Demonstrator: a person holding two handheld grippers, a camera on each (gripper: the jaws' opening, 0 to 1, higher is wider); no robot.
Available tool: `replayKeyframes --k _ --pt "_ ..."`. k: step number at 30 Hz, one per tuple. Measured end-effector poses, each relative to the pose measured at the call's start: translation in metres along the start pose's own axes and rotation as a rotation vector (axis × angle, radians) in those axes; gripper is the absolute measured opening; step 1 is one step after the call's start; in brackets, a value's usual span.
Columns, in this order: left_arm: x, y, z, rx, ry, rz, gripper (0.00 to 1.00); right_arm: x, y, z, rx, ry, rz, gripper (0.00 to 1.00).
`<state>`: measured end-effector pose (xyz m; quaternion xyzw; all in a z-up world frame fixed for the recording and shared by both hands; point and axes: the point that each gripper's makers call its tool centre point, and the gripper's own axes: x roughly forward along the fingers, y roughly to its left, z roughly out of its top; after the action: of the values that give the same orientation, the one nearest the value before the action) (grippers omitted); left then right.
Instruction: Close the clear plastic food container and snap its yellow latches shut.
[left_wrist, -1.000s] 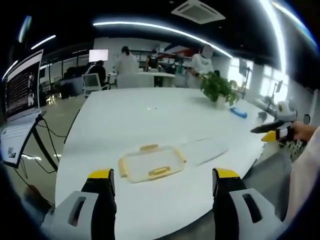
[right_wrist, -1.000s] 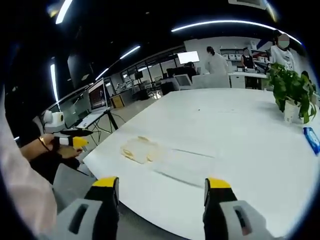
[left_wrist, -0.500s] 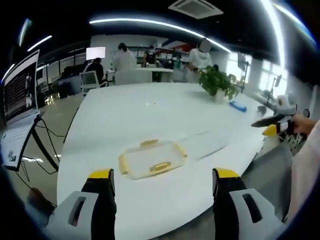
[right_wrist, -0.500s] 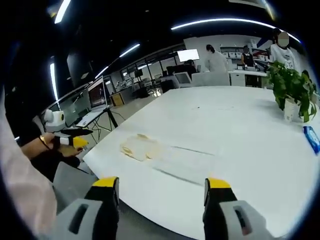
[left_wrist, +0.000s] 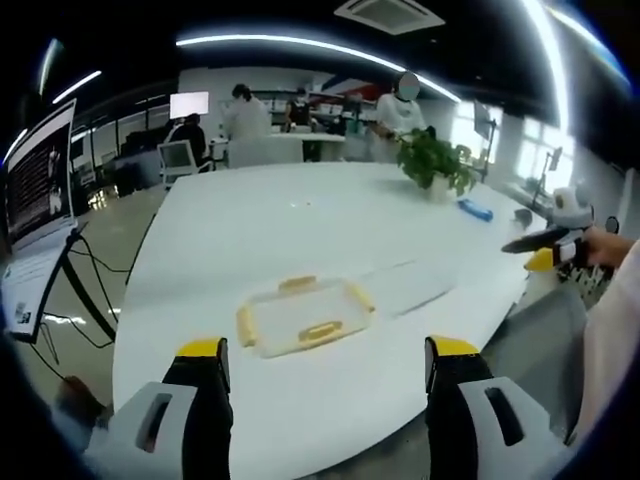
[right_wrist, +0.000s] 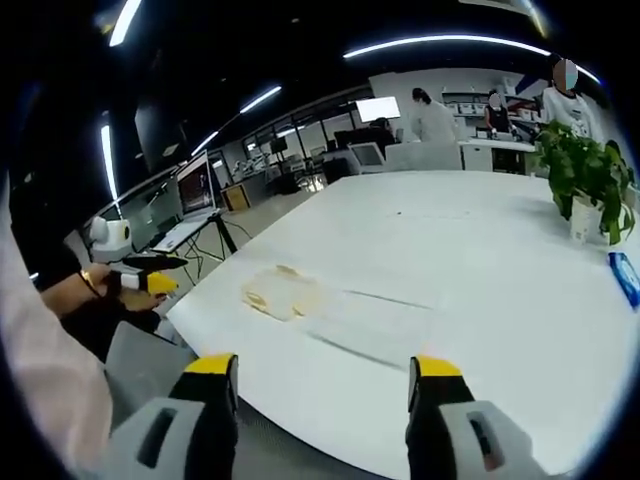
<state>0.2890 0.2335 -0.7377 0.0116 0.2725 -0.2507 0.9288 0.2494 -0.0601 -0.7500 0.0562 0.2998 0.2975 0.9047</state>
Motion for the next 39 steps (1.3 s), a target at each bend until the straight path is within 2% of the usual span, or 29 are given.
replayKeyframes --k 7,14,18,22,26,31,34,39 --pt "0.004 0.008 -0.005 0.014 0.024 -0.006 0.79 0.004 -0.004 -0.003 -0.009 0.023 -0.003 0.69" --pt "0.014 0.016 -0.008 0.048 0.056 -0.040 0.79 0.012 -0.005 0.002 -0.030 0.032 0.001 0.68" --pt "0.020 0.020 -0.005 0.123 0.084 -0.075 0.79 0.019 -0.003 0.002 -0.051 0.054 0.032 0.68" --pt "0.026 0.027 -0.005 0.193 0.119 -0.107 0.79 0.026 -0.001 0.003 -0.115 0.090 0.053 0.69" --pt "0.032 0.029 -0.007 0.273 0.168 -0.149 0.79 0.035 0.000 0.010 -0.161 0.112 0.086 0.69" --pt "0.039 0.025 0.001 0.269 0.151 -0.200 0.79 0.049 0.004 0.021 -0.214 0.120 0.127 0.69" --pt "0.044 0.026 0.001 0.292 0.166 -0.225 0.79 0.056 0.008 0.031 -0.217 0.106 0.153 0.69" --pt "0.052 0.032 -0.006 0.373 0.232 -0.249 0.79 0.073 0.013 0.041 -0.253 0.116 0.190 0.69"
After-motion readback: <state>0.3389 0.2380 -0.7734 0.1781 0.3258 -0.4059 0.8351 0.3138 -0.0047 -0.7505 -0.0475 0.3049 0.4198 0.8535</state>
